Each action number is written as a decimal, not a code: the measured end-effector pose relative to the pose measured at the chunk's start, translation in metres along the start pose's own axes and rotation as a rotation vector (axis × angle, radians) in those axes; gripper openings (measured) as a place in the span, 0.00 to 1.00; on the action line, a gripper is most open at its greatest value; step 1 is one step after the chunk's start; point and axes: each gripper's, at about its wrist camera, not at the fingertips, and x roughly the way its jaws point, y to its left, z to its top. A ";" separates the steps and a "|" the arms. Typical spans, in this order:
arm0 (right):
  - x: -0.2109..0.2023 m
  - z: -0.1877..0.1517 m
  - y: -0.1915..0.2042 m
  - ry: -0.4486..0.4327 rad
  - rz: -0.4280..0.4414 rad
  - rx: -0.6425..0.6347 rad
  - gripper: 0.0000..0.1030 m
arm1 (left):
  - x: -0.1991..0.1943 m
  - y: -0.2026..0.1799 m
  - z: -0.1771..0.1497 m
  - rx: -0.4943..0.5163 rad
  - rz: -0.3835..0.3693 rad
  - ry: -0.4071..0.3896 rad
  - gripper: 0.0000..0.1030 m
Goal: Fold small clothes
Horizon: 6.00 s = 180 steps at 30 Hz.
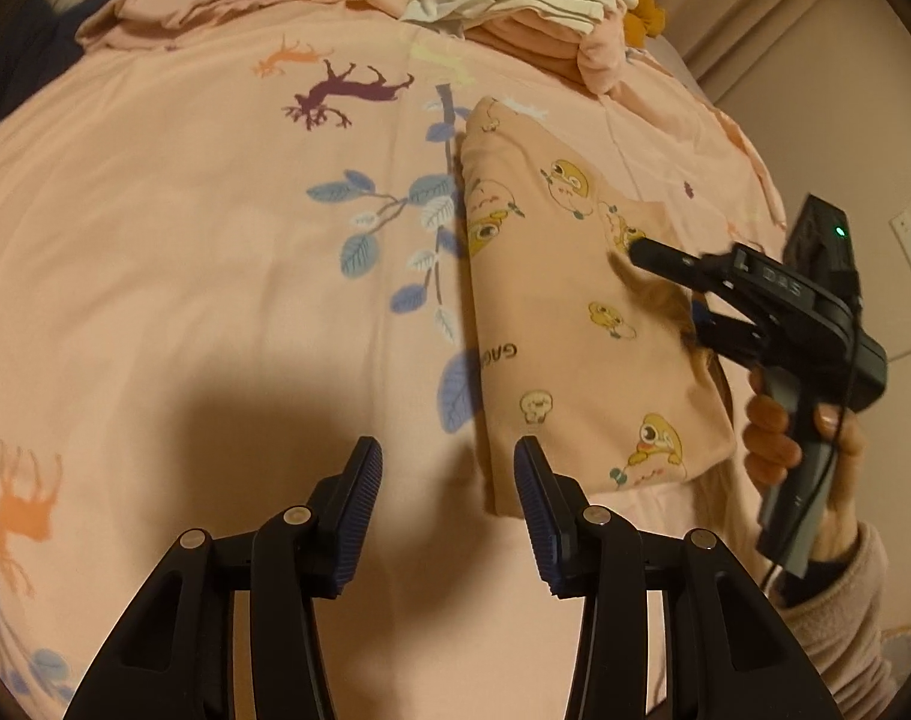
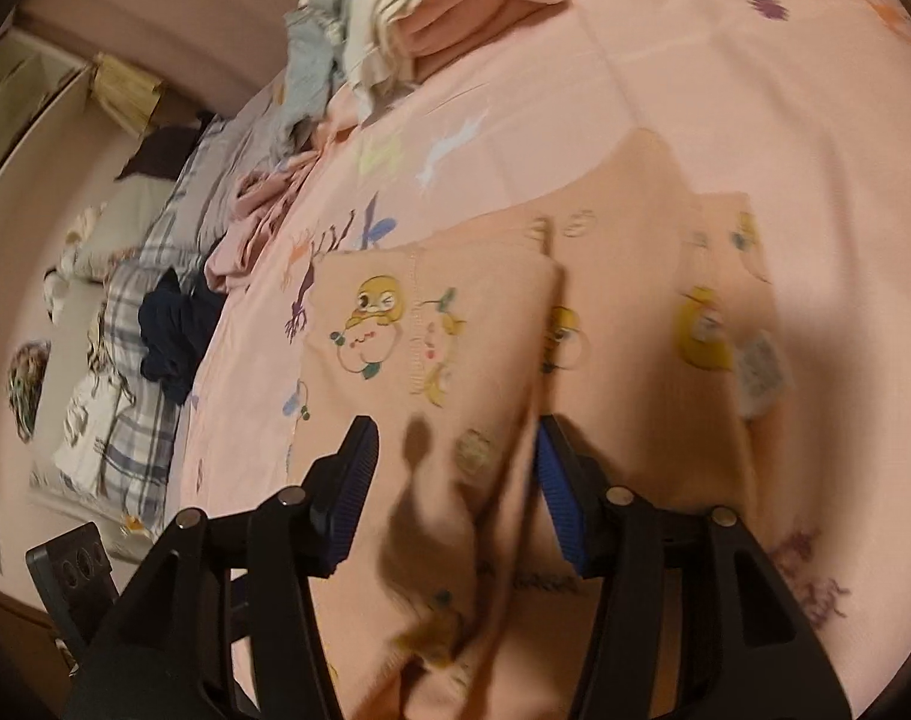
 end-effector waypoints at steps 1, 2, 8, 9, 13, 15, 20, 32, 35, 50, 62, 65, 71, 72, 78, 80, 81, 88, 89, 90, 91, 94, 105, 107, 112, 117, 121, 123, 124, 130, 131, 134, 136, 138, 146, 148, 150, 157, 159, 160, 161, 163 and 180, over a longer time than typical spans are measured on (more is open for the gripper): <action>0.003 0.001 0.001 0.002 -0.009 -0.006 0.44 | 0.001 0.001 -0.001 0.000 -0.006 0.005 0.42; 0.005 0.002 0.002 0.002 -0.023 -0.009 0.34 | 0.003 0.001 -0.002 0.000 -0.011 0.008 0.42; -0.004 0.002 0.008 -0.061 -0.057 -0.058 0.08 | 0.010 0.014 -0.006 -0.034 -0.011 0.040 0.42; -0.008 0.002 0.010 -0.074 -0.065 -0.077 0.08 | 0.010 0.015 -0.007 -0.038 -0.013 0.040 0.42; -0.031 0.010 0.014 -0.141 -0.095 -0.126 0.07 | 0.010 0.013 -0.006 -0.034 -0.010 0.038 0.42; -0.043 0.015 0.012 -0.161 -0.113 -0.132 0.07 | 0.013 0.009 -0.005 -0.024 -0.005 0.042 0.42; -0.060 0.023 -0.013 -0.181 -0.188 -0.102 0.08 | 0.019 -0.003 -0.001 0.001 -0.013 0.053 0.42; -0.069 0.016 -0.033 -0.228 -0.244 -0.068 0.20 | 0.019 -0.076 0.021 0.180 -0.110 -0.041 0.42; -0.091 0.010 -0.018 -0.278 -0.234 -0.155 0.20 | 0.028 -0.088 0.025 0.216 -0.123 -0.050 0.42; -0.059 -0.088 -0.002 -0.040 -0.276 -0.478 0.14 | 0.064 -0.096 -0.002 0.397 -0.032 -0.039 0.42; -0.069 -0.105 -0.017 -0.058 -0.194 -0.382 0.14 | 0.055 -0.076 -0.019 0.332 -0.069 -0.022 0.42; -0.069 -0.104 -0.019 -0.057 -0.177 -0.342 0.15 | 0.049 -0.076 -0.021 0.313 -0.075 -0.018 0.42; -0.090 -0.112 -0.023 -0.067 -0.134 -0.304 0.30 | 0.036 -0.047 -0.024 0.195 -0.089 0.018 0.50; -0.096 -0.113 -0.027 -0.077 -0.121 -0.280 0.39 | 0.033 -0.040 -0.024 0.173 -0.091 0.013 0.50; -0.121 -0.113 -0.059 -0.133 -0.030 -0.100 0.48 | 0.024 -0.005 -0.013 0.021 -0.160 0.002 0.63; -0.123 -0.109 -0.069 -0.148 0.022 -0.023 0.55 | 0.024 0.000 -0.006 -0.023 -0.199 0.005 0.63; -0.123 -0.107 -0.073 -0.152 0.053 0.014 0.56 | 0.025 0.000 -0.004 -0.032 -0.216 0.009 0.63; -0.109 -0.091 -0.079 -0.137 0.168 0.119 0.60 | 0.048 0.001 0.011 -0.143 -0.397 0.067 0.63; -0.105 -0.089 -0.079 -0.132 0.173 0.127 0.60 | 0.050 0.002 0.013 -0.151 -0.409 0.070 0.63; -0.103 -0.087 -0.080 -0.128 0.177 0.133 0.60 | 0.053 0.001 0.016 -0.161 -0.424 0.076 0.63; -0.099 -0.083 -0.081 -0.122 0.180 0.141 0.60 | 0.056 0.000 0.020 -0.169 -0.437 0.082 0.63; -0.089 -0.073 -0.082 -0.104 0.181 0.155 0.61 | 0.061 -0.005 0.029 -0.170 -0.450 0.085 0.63; -0.067 -0.044 -0.085 -0.081 0.206 0.176 0.59 | 0.079 -0.014 0.051 -0.156 -0.477 0.095 0.69; -0.064 -0.039 -0.087 -0.079 0.213 0.182 0.58 | 0.081 -0.014 0.054 -0.156 -0.479 0.094 0.69; -0.054 -0.030 -0.086 -0.062 0.231 0.182 0.57 | 0.088 -0.018 0.064 -0.142 -0.481 0.092 0.69; -0.047 -0.023 -0.081 -0.062 0.225 0.162 0.56 | 0.092 -0.022 0.069 -0.133 -0.488 0.090 0.70; -0.041 -0.020 -0.081 -0.059 0.223 0.162 0.51 | 0.095 -0.025 0.073 -0.116 -0.480 0.085 0.70; -0.038 -0.018 -0.079 -0.056 0.211 0.153 0.48 | 0.096 -0.027 0.074 -0.106 -0.475 0.085 0.70; -0.037 -0.018 -0.078 -0.056 0.207 0.148 0.48 | 0.097 -0.027 0.075 -0.105 -0.475 0.087 0.70; -0.031 -0.014 -0.076 -0.056 0.194 0.143 0.44 | 0.096 -0.024 0.074 -0.111 -0.480 0.083 0.70; -0.031 -0.013 -0.075 -0.056 0.191 0.143 0.42 | 0.095 -0.025 0.074 -0.111 -0.470 0.078 0.69; -0.030 -0.013 -0.074 -0.059 0.178 0.136 0.40 | 0.094 -0.030 0.073 -0.103 -0.441 0.065 0.67; -0.030 -0.013 -0.072 -0.061 0.164 0.130 0.38 | 0.093 -0.033 0.072 -0.089 -0.406 0.058 0.61; -0.029 -0.013 -0.070 -0.067 0.147 0.120 0.36 | 0.093 -0.035 0.071 -0.079 -0.368 0.054 0.50; -0.028 -0.014 -0.061 -0.085 0.097 0.094 0.33 | 0.092 -0.037 0.068 -0.069 -0.305 0.048 0.41; -0.028 -0.015 -0.056 -0.092 0.072 0.075 0.30 | 0.091 -0.042 0.067 -0.049 -0.274 0.043 0.39; -0.029 -0.017 -0.051 -0.101 0.051 0.060 0.28 | 0.090 -0.046 0.067 -0.037 -0.252 0.038 0.38; -0.030 -0.019 -0.033 -0.137 -0.033 -0.005 0.24 | 0.088 -0.054 0.065 0.004 -0.191 0.015 0.35; -0.031 -0.020 -0.027 -0.148 -0.052 -0.025 0.23 | 0.087 -0.056 0.065 0.012 -0.180 0.011 0.34; -0.032 -0.021 -0.024 -0.154 -0.059 -0.038 0.22 | 0.086 -0.056 0.064 0.013 -0.179 0.009 0.31; -0.033 -0.022 -0.020 -0.162 -0.066 -0.052 0.22 | 0.085 -0.057 0.064 0.013 -0.178 0.006 0.30; -0.036 -0.023 -0.014 -0.175 -0.075 -0.077 0.22 | 0.081 -0.058 0.064 0.014 -0.175 -0.003 0.28; -0.050 -0.061 0.035 -0.196 -0.141 -0.204 0.22 | 0.041 -0.053 0.034 0.037 -0.161 -0.048 0.27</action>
